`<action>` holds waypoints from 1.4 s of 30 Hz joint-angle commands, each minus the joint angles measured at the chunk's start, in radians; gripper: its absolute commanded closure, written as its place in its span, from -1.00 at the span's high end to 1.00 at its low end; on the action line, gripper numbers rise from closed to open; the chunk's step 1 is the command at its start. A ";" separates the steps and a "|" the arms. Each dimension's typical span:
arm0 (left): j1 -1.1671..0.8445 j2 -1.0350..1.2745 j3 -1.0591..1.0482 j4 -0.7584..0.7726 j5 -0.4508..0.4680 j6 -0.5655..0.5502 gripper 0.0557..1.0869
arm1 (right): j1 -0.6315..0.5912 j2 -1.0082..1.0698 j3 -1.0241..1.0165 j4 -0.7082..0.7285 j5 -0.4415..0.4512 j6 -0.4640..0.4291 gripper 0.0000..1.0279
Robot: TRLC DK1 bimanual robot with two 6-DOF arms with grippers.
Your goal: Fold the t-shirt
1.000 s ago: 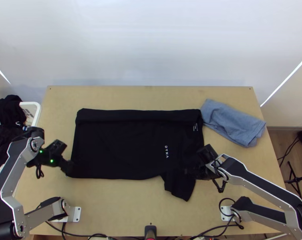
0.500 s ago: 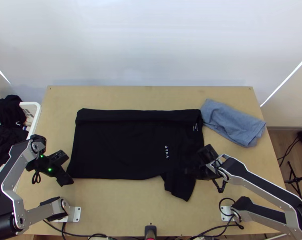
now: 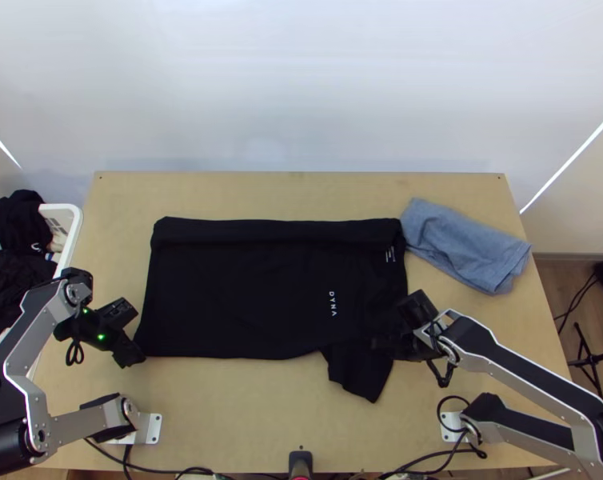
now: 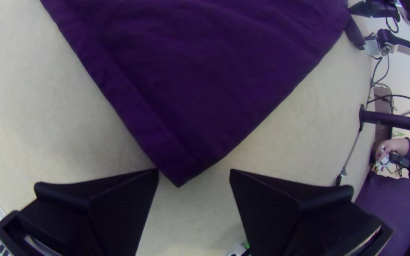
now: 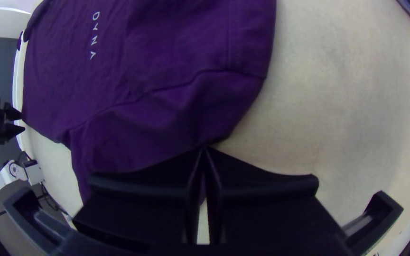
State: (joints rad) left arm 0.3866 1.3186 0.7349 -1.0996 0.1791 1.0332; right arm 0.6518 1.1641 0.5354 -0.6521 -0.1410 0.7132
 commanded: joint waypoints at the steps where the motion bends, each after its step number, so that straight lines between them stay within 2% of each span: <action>1: -0.008 0.004 0.001 0.032 0.007 -0.018 0.45 | 0.012 -0.009 0.000 -0.003 -0.005 0.002 -0.94; 6: -0.020 -0.021 -0.025 0.027 0.007 -0.004 0.43 | 0.012 -0.017 -0.002 -0.003 -0.005 0.002 -0.94; 7: -0.031 -0.039 -0.034 0.024 0.007 0.001 0.25 | 0.012 -0.017 0.001 -0.007 -0.005 0.000 -0.94; 8: -0.040 -0.064 -0.046 0.029 0.008 0.001 -0.07 | 0.014 -0.018 0.003 -0.009 -0.005 0.000 -0.94; 10: -0.057 -0.122 -0.066 0.064 0.033 0.001 -0.94 | 0.016 -0.026 0.005 -0.011 -0.005 0.000 -0.94; 21: -0.048 -0.128 -0.057 0.078 0.036 -0.016 -0.93 | -0.037 -0.092 0.032 -0.029 -0.003 -0.014 -0.94; 32: -0.028 -0.094 0.003 0.122 0.059 -0.074 -0.93 | -0.179 -0.147 0.089 -0.038 -0.003 -0.133 -0.94; 42: -0.037 -0.007 0.113 0.173 0.086 -0.185 -0.93 | -0.224 -0.139 0.155 -0.032 -0.002 -0.153 -0.94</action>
State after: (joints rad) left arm 0.3519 1.2591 0.7773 -0.9543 0.2523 0.9089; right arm 0.4675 1.0222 0.6487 -0.6891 -0.1455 0.5808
